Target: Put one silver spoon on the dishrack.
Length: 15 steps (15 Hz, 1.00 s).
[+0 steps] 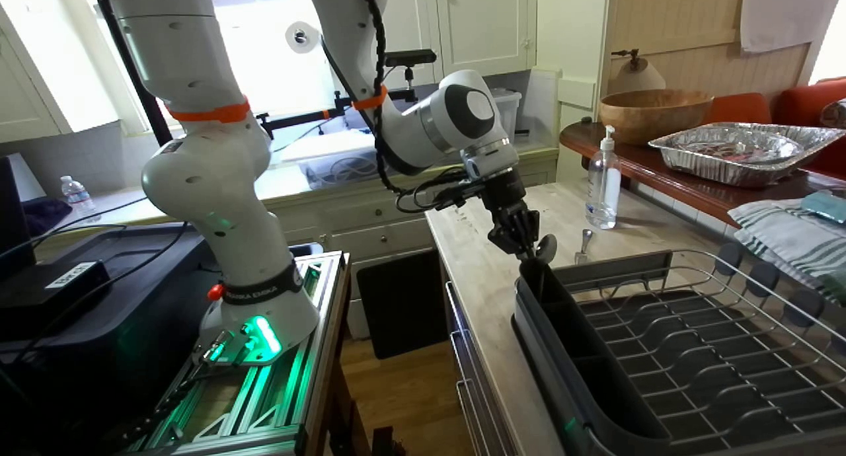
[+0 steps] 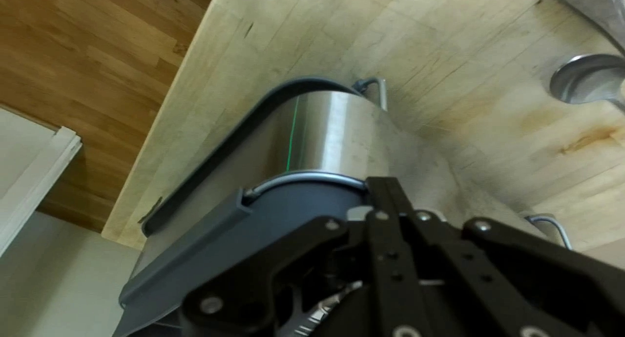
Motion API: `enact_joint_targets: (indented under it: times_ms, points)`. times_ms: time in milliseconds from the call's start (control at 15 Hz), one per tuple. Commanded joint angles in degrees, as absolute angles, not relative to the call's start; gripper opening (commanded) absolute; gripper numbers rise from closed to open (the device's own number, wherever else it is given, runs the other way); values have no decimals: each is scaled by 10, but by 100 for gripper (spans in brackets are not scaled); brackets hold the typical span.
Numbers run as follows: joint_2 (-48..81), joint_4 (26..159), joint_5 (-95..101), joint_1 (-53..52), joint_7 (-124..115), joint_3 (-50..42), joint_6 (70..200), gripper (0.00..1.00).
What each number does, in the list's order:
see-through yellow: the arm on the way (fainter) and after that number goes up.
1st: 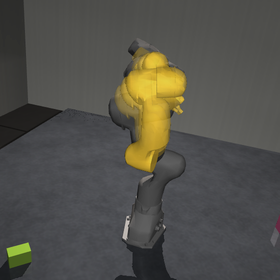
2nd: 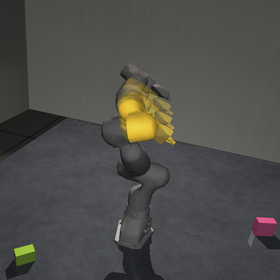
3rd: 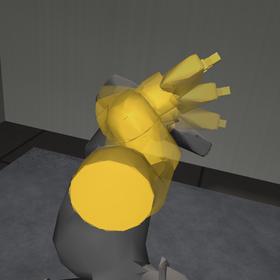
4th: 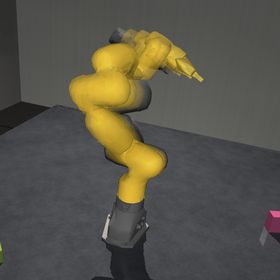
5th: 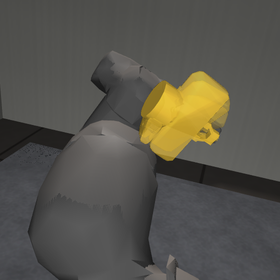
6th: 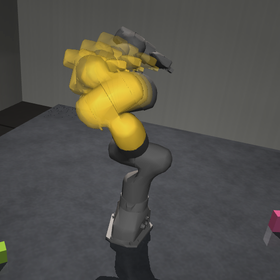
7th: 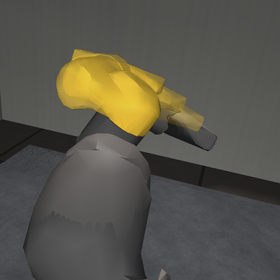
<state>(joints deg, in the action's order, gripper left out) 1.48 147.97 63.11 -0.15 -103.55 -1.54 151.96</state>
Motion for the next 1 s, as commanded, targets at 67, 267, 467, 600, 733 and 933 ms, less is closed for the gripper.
enact_joint_targets:
  times_ms: [67,267,467,600,733,933]
  points:
    - [-9,1510,632,8,-1069,-28,1500,0]
    - [-20,1519,636,10,-1099,-34,1499,0]
    - [-26,1525,643,12,-1127,-40,1500,0]
    - [-29,1527,650,13,-1148,-41,1496,0]
    - [-31,1529,653,16,-1167,-43,1494,0]
    - [-31,1531,660,16,-1166,-43,1514,0]
